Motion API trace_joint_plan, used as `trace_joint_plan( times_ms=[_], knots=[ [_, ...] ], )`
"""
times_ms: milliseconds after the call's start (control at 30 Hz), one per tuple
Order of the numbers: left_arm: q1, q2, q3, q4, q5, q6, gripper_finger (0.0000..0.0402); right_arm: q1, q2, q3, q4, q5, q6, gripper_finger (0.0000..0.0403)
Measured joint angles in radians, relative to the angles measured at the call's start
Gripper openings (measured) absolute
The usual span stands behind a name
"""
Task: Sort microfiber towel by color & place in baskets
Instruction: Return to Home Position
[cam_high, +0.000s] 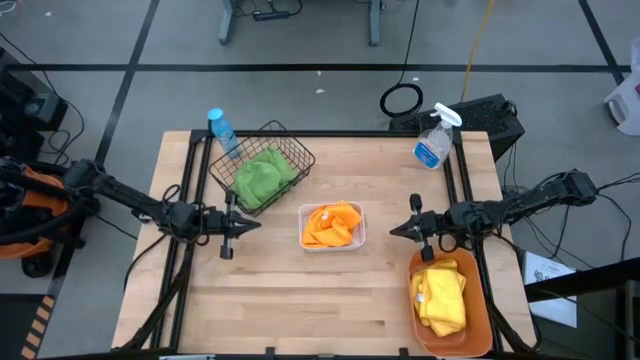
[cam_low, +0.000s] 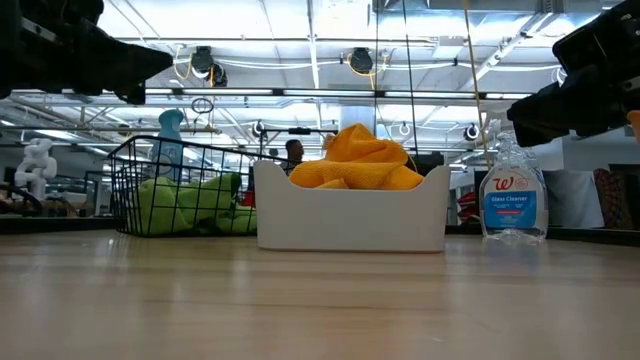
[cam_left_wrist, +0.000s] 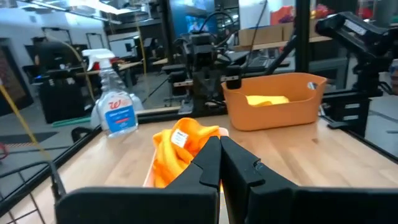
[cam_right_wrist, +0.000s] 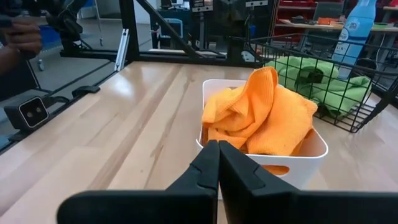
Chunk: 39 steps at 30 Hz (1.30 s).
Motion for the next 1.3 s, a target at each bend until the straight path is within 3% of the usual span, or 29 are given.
trace_joint_plan(
  times_ms=[533,1300],
  knots=[
    [0.000,-0.320,-0.001,-0.297,-0.009,-0.031,0.0005,0.000,-0.023,0.001,-0.002,0.002,-0.009,0.0000],
    [0.000,-0.623,-0.002,-0.623,-0.020,-0.060,0.0005,0.000,-0.319,0.001,-0.249,0.005,0.005,0.0000]
  ],
)
